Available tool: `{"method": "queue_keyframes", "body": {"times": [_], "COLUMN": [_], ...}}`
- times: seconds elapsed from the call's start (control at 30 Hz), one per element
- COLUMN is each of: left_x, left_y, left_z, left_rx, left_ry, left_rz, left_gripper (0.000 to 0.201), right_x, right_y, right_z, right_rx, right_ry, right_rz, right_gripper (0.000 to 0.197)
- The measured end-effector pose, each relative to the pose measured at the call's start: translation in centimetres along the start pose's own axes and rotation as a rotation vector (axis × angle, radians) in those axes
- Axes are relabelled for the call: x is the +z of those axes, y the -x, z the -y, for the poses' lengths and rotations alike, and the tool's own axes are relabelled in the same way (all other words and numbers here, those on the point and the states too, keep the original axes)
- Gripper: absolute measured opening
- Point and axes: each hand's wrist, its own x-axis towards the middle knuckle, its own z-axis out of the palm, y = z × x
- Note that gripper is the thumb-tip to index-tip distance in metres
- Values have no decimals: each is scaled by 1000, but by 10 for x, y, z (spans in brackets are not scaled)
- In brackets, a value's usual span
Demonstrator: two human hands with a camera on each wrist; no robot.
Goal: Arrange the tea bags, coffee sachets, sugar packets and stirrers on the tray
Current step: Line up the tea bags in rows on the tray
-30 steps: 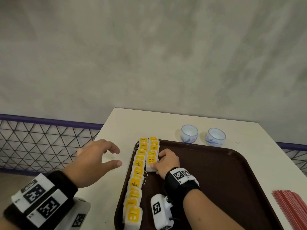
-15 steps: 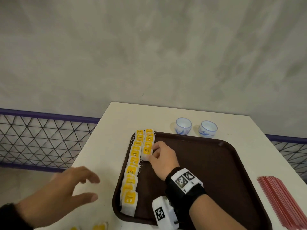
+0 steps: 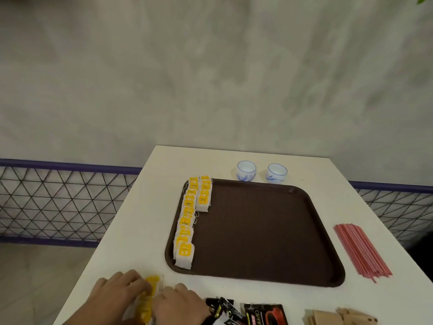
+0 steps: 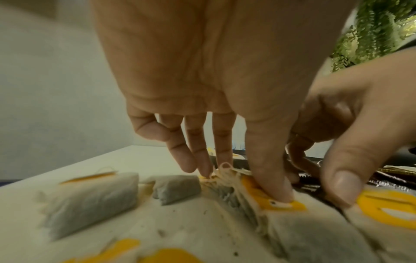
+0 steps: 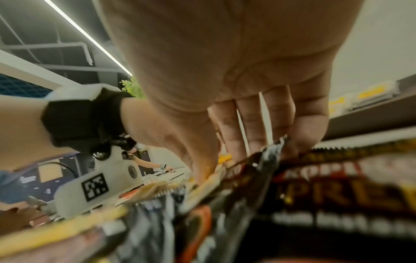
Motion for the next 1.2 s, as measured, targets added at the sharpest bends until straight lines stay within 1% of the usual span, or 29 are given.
{"method": "queue_keyframes", "body": {"times": [0.03, 0.07, 0.1, 0.13, 0.17, 0.2, 0.23, 0.33, 0.37, 0.43, 0.5, 0.6, 0.7, 0.77, 0.8, 0.83, 0.9, 0.97, 1.03, 1.1, 1.2], "left_x": [6, 14, 13, 14, 18, 19, 18, 14, 10, 2, -6, -27, -49, -61, -65, -69, -73, -74, -72, -69, -69], "left_y": [0, -5, -7, -7, -8, -5, -3, 2, 4, 8, 13, 19, 18, 13, 10, 6, -1, -9, -16, -22, -31], "left_z": [1, 2, -1, -2, 0, 0, -2, -6, -8, -8, -6, -6, -16, -27, -32, -37, -46, -52, -59, -67, -78], "left_rx": [-13, 11, 82, 101, 94, 41, 28, 34, 36, 67, 81, 148, 261, 342, 370, 387, 398, 385, 355, 330, 251], "left_ry": [60, 77, 33, 12, 41, 106, 167, 163, 185, 317, 454, 734, 929, 1007, 1029, 1041, 1056, 1087, 1120, 1200, 1293], "left_rz": [4, -135, -297, -318, -339, -288, -296, -333, -325, -311, -338, -345, -313, -286, -285, -294, -338, -385, -418, -417, -427], "left_gripper": [28, 26, 25, 24, 22, 20, 20, 17, 19, 30, 32, 25, 26, 24, 22, 22, 22, 24, 26, 28, 28], "right_x": [-4, -9, -12, -20, -22, -26, -25, -27, -28, -30, -34, -42, -51, -59, -62, -65, -70, -74, -77, -79, -83], "right_y": [2, 5, 8, 15, 17, 18, 18, 24, 27, 32, 38, 41, 42, 45, 47, 50, 55, 60, 62, 62, 59], "right_z": [-1, 0, 2, 4, 1, -1, -1, 1, 0, -4, -7, -12, -18, -19, -21, -23, -29, -36, -43, -49, -58], "right_rx": [18, 11, -6, -24, -16, 11, 32, 47, 60, 87, 113, 155, 156, 180, 182, 176, 143, 128, 164, 200, 227], "right_ry": [-3, -10, -46, -98, -135, -161, -188, -229, -251, -342, -505, -852, -1263, -1515, -1596, -1623, -1555, -1522, -1573, -1647, -1674], "right_rz": [-117, -90, 31, 162, 201, 198, 157, 82, 37, -73, -164, -248, -274, -281, -276, -280, -318, -355, -388, -418, -473], "right_gripper": [39, 37, 33, 31, 31, 31, 31, 28, 28, 27, 23, 15, 17, 21, 24, 26, 28, 21, 21, 23, 24]}}
